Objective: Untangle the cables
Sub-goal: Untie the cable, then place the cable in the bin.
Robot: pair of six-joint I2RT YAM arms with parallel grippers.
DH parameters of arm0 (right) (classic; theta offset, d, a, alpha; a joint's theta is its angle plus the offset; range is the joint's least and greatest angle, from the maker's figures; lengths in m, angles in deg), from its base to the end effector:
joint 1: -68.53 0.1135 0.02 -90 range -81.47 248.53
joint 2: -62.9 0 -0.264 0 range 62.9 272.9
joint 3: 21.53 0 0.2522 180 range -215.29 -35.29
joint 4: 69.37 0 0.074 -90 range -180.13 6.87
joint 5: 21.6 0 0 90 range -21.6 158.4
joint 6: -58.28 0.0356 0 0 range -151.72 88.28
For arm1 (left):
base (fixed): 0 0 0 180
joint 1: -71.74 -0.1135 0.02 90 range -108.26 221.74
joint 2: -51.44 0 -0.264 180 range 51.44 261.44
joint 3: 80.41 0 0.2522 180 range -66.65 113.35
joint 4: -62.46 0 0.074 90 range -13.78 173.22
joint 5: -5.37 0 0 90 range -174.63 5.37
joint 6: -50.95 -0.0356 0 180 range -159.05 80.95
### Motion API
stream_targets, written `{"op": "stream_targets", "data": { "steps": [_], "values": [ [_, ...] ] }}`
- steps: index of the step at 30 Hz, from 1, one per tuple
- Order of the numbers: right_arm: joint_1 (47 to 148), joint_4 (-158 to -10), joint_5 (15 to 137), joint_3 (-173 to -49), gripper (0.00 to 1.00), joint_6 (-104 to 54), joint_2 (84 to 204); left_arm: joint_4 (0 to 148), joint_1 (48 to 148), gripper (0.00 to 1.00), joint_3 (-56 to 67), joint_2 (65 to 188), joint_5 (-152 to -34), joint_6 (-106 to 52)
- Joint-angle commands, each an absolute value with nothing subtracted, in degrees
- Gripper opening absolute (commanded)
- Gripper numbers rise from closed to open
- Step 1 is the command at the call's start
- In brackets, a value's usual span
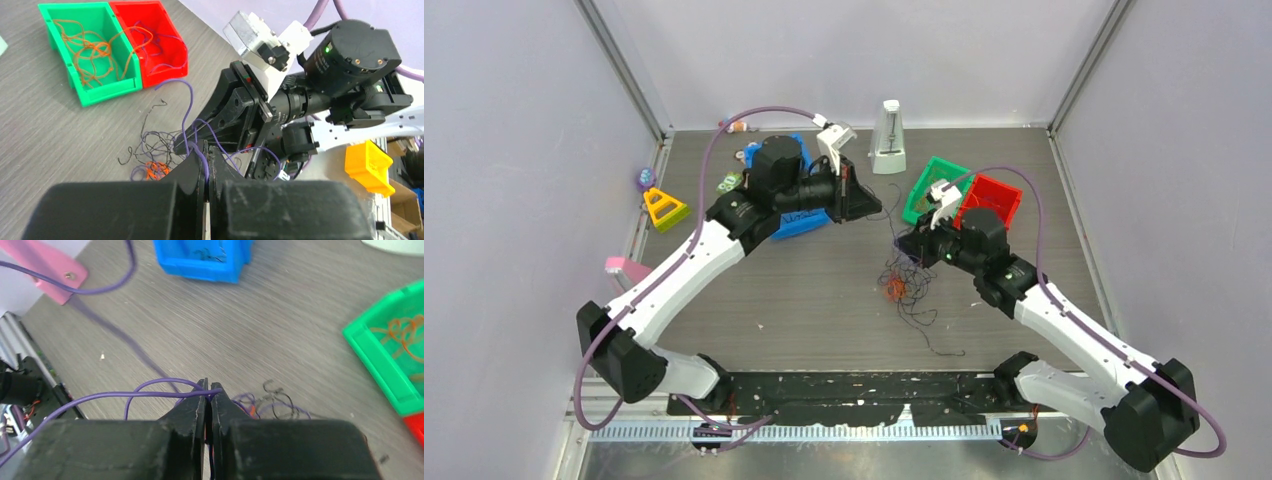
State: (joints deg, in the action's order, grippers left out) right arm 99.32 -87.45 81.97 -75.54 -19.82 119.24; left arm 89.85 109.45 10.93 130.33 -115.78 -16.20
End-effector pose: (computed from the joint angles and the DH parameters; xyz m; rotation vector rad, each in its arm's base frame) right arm 0.1911 0.1236 0.2851 -0.4861 1.9249 0.7197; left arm 0.2390 -0.2081 0.4000 0.6604 1.8633 -1.2140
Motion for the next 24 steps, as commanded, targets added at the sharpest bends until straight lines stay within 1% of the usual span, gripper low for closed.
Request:
{"op": "stream_targets", "data": {
  "steps": [1,4,8,12,14,16,18,21,24],
  "values": [
    [101.0,-75.2,88.8,-75.9,0.12,-22.2,120.7,98.4,109.2,0.0,13.1,133.1,-119.1,-18.1],
    [101.2,-72.7,87.5,-75.1,0.11,-20.9,121.2,98.2,108.9,0.0,12.7,133.7,-119.3,-17.6],
    [101.1,-75.2,78.2,-75.5,0.05,-19.2,120.2,96.1,108.9,0.0,11.9,134.7,-119.0,-17.5],
    [99.2,-84.5,56.4,-78.3,0.05,-14.2,119.3,89.4,109.1,0.0,12.4,139.3,-119.5,-14.6],
    [96.2,-89.5,50.5,-80.0,0.05,-11.6,119.5,84.0,109.5,0.0,13.1,143.2,-119.6,-12.0],
    [91.9,-92.8,48.4,-81.7,0.05,-9.9,120.6,78.0,110.2,0.0,14.9,148.1,-120.0,-8.6],
    [86.8,-95.3,47.5,-83.9,0.05,-8.8,122.3,72.8,111.4,0.0,18.4,153.8,-120.6,-5.2],
    [83.5,-98.1,45.3,-87.8,0.05,-8.2,125.6,67.6,113.4,0.0,26.3,163.8,-120.8,-1.4],
    [80.6,-99.6,43.2,-90.9,0.05,-8.0,128.8,64.8,115.1,0.0,37.2,172.7,-120.6,2.2]
  ]
}}
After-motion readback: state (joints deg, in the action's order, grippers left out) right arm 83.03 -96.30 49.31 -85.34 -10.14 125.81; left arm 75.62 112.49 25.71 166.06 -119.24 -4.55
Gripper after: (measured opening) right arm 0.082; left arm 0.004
